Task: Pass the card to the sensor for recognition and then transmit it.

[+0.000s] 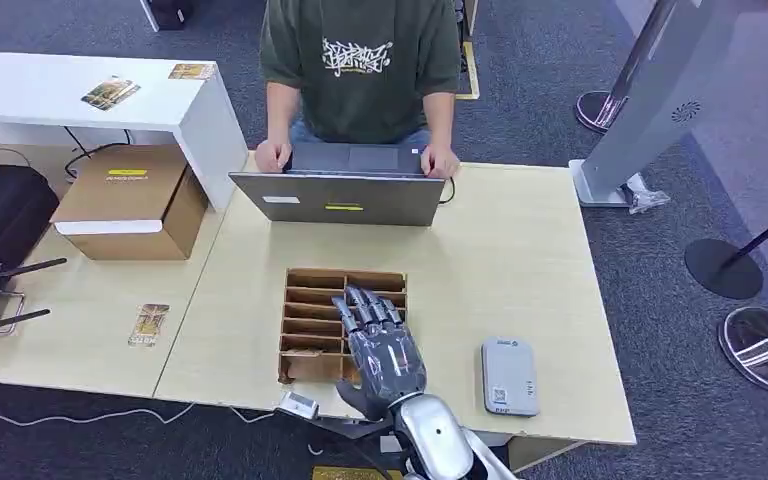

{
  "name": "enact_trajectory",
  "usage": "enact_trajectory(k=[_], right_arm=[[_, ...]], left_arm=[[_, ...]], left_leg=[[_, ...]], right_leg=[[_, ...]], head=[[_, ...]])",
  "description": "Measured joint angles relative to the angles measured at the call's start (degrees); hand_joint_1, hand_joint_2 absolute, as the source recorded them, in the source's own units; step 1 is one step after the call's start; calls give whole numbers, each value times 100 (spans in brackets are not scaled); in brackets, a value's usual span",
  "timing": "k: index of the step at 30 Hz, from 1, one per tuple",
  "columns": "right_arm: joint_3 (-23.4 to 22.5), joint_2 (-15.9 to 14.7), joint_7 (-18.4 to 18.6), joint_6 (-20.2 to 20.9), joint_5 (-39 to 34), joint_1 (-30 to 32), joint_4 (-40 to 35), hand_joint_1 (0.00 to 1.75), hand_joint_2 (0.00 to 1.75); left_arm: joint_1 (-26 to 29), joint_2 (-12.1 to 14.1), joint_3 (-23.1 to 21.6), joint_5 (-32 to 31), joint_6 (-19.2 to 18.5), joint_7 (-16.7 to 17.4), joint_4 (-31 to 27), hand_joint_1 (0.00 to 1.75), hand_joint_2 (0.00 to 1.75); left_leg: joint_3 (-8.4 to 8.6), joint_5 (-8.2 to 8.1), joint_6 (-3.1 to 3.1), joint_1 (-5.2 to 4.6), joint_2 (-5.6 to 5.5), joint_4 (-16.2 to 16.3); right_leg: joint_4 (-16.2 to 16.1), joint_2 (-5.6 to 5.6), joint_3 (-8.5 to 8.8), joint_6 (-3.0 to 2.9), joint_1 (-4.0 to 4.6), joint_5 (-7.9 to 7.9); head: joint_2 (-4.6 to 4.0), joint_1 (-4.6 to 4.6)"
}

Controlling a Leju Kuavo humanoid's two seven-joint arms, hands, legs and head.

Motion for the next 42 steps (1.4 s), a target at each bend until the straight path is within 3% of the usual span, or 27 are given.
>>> enact_trajectory(k=[12,33,42], right_arm=[[2,-22,314,710,124,5,-2,0,175],[98,-343,424,904,525,294,-492,0,175],[140,-367,295,1018,295,290,-514,0,175]], left_arm=[[-2,28,2,76,-13,52,0,0,0],[-7,2,114,120,-81,66,0,0,0],[-29,2,144,76,-20,85,-4,0,0]], left_leg=[[0,0,0,0,1,0],[-1,-1,0,0,-1,0],[-1,-1,0,0,0,0]], right_leg=[[0,2,-2,0,0,0],[0,-1,1,1,0,-1],[0,-1,1,1,0,-1]], head=[[0,0],[0,0],[0,0]])
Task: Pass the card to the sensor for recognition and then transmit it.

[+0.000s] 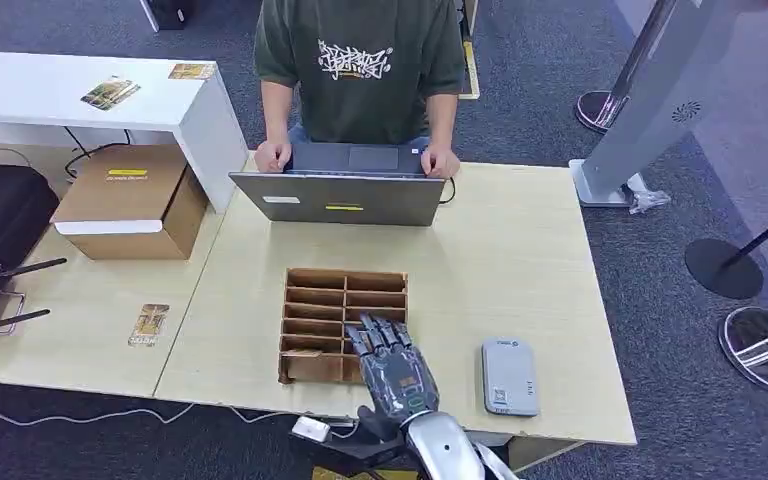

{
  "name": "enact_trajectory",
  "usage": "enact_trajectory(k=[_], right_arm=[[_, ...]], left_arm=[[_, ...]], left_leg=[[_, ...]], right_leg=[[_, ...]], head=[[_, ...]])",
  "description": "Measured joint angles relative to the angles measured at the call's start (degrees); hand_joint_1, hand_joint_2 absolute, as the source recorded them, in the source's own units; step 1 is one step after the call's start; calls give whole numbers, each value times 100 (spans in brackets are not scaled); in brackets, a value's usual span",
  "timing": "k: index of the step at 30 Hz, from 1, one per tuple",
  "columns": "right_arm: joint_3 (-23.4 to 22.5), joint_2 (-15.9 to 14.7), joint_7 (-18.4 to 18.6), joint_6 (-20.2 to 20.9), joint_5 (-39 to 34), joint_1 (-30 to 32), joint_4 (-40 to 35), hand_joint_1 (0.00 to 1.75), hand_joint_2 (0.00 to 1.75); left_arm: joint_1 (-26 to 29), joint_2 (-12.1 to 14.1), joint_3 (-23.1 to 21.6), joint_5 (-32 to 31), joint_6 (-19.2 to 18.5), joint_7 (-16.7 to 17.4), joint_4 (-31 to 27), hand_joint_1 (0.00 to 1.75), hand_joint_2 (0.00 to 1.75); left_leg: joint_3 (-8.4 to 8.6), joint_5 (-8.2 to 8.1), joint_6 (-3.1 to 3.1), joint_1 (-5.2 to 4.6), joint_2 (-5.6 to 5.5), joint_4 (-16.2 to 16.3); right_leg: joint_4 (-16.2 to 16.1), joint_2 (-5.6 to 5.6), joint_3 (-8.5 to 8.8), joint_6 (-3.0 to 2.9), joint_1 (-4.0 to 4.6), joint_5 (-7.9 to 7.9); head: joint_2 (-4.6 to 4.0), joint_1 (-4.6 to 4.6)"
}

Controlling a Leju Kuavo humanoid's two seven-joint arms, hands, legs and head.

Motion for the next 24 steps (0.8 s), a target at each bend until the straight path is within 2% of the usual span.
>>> enact_trajectory(k=[6,13,17,24], right_arm=[[63,-13,-28,61,-70,-58,-4,0,175],[341,37,-387,151,-667,-340,136,0,175],[494,166,-393,142,-898,-582,374,0,175],[632,405,-354,-278,-1075,-871,1010,0,175]], left_arm=[[-4,0,0,-35,9,-15,0,0,0],[-33,-2,0,-57,57,-28,0,0,0],[-58,-2,0,-83,61,-17,0,0,0],[-90,28,0,-129,122,26,33,0,0]], left_leg=[[0,0,0,0,0,0],[0,1,0,1,0,0],[0,1,0,1,-1,0],[0,1,0,1,-1,0]], right_leg=[[0,0,1,0,0,0],[1,-1,2,0,1,0],[1,-2,3,0,1,1],[1,-1,3,0,1,0]], head=[[0,0],[0,0],[0,0],[0,2]])
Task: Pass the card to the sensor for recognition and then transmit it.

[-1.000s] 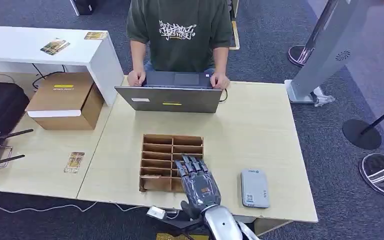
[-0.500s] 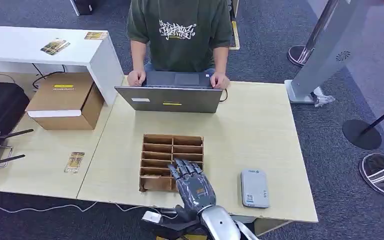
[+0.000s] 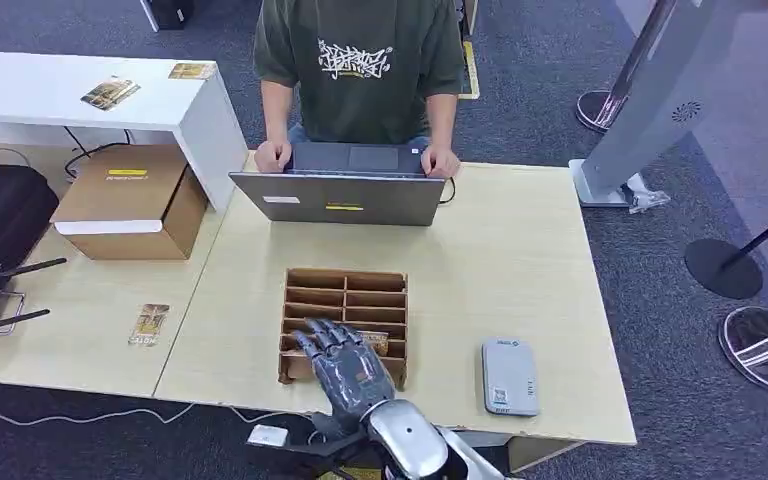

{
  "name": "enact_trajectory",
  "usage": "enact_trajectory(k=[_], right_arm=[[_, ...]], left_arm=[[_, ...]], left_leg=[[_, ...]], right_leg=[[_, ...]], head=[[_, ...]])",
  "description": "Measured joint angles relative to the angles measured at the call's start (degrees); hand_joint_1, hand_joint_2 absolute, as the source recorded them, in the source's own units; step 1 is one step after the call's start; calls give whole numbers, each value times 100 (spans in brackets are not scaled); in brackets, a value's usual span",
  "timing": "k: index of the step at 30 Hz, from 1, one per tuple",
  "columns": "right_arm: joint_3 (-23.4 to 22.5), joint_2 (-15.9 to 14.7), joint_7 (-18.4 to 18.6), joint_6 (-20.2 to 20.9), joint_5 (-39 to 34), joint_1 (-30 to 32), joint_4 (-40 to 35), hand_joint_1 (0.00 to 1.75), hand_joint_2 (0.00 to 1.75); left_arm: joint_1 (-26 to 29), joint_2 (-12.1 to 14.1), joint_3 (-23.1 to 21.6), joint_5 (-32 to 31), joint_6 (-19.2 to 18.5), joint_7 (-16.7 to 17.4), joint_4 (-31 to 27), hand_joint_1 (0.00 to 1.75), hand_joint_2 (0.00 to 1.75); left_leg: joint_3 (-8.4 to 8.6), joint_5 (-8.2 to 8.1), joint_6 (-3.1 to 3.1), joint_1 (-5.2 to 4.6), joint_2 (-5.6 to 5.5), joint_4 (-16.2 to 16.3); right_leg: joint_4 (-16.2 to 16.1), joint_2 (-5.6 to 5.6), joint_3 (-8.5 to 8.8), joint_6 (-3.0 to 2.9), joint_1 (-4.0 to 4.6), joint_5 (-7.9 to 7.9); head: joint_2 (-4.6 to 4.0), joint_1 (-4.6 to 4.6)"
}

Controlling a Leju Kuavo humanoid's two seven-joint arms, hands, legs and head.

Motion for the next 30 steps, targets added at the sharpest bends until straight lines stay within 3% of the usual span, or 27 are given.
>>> enact_trajectory(k=[16,24,30], right_arm=[[103,623,-391,-817,-555,-534,1298,0,175],[103,671,-680,-1335,-799,-576,1652,0,175],[140,701,-628,-1495,-718,-633,1825,0,175]], left_arm=[[16,81,0,55,-4,-2,111,0,0],[60,79,0,46,-92,-37,114,0,0],[101,79,0,55,-111,-37,127,0,0]], left_leg=[[0,1,-1,1,0,0],[-1,1,-1,1,0,0],[-1,1,-1,1,-1,0]], right_leg=[[0,0,0,0,1,0],[0,0,0,0,1,0],[0,-1,0,0,1,0]], head=[[0,-2],[0,-2],[0,0]])
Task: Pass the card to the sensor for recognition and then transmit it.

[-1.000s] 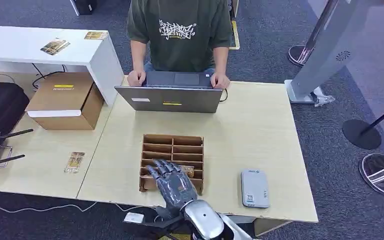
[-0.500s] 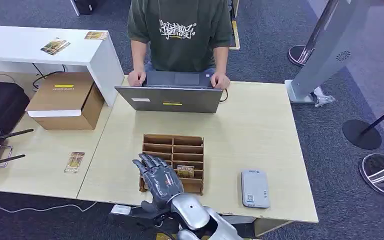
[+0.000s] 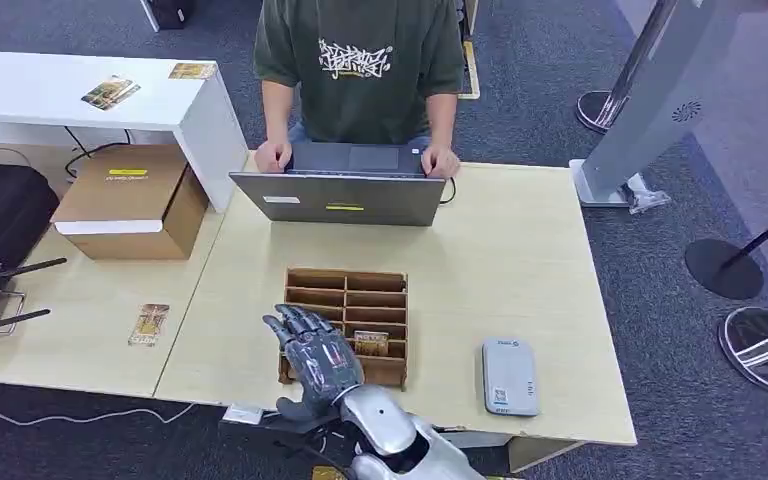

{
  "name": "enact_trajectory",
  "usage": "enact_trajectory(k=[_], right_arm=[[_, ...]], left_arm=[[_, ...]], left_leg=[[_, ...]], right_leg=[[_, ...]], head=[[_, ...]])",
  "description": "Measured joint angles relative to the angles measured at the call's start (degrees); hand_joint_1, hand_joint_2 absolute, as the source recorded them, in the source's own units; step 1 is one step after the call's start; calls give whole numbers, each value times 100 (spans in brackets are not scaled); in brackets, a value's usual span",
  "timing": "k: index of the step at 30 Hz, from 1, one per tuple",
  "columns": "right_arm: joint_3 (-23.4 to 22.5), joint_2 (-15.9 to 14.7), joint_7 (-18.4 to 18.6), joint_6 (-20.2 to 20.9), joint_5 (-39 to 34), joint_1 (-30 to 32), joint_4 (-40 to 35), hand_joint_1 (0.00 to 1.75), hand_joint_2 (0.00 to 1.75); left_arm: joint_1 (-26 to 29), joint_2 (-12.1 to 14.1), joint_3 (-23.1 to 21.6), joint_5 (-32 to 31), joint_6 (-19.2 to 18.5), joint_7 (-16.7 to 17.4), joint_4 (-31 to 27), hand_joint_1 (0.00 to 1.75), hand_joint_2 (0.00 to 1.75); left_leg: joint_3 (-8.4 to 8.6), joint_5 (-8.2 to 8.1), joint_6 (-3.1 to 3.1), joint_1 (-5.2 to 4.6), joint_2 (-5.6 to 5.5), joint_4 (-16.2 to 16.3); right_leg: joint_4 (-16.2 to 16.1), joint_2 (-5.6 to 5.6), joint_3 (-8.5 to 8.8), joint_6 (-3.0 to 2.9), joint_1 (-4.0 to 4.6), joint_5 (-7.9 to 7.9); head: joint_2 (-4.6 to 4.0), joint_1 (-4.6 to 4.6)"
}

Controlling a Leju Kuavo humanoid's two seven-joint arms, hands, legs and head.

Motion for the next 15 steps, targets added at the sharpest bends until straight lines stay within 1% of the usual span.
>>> enact_trajectory(k=[4,7,11,13,15], right_arm=[[129,-2,332,-297,655,-42,22,0,175],[238,-24,663,-392,1278,-57,0,0,175],[310,-74,997,-424,2050,-40,-107,0,175],[313,-113,1071,-446,2389,7,-203,0,175],[313,-151,1091,-446,2536,64,-297,0,175]], left_arm=[[18,-2,0,0,-7,-11,0,0,0],[25,-2,0,-11,-11,-33,0,0,0],[24,-2,2,-52,-11,-74,0,0,0],[24,0,2,-92,-11,-79,0,0,0],[23,2,0,-122,-11,-92,0,0,0]], left_leg=[[1,0,0,0,1,0],[1,0,0,0,1,0],[1,0,0,0,1,0],[1,0,0,0,1,0],[0,0,0,0,1,0]], right_leg=[[0,3,-1,0,0,0],[0,2,-1,0,0,0],[0,2,-1,0,0,0],[0,2,-2,0,0,0],[0,2,-2,0,0,0]], head=[[0,-2],[0,-2],[0,0],[0,0],[0,-2]])
